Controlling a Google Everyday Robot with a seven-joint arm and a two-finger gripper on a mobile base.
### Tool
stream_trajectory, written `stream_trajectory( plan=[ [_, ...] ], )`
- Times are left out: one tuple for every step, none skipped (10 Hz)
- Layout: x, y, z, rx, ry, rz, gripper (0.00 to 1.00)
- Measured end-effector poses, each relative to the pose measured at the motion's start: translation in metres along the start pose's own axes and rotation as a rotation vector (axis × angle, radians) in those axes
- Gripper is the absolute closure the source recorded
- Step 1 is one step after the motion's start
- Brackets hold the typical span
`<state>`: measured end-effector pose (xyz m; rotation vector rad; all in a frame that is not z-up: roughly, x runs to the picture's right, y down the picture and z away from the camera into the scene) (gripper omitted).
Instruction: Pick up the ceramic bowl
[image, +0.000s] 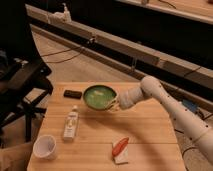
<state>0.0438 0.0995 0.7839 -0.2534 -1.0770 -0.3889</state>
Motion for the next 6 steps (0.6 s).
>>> stream_trajectory(
  plan=[
    [-0.002,-0.004,-0.007,0.019,0.004,-0.017,1.0],
    [-0.006,-0.008,-0.015,0.037,0.004,-0.036,1.0],
    [-0.011,-0.008,-0.02,0.05,0.001,-0.054,1.0],
    [-0.015,-0.006,-0.023,0.055,-0.004,-0.068,1.0],
    [-0.018,-0.002,-0.023,0.05,-0.008,-0.08,1.0],
    [-0.019,0.002,-0.02,0.039,-0.011,-0.082,1.0]
  ],
)
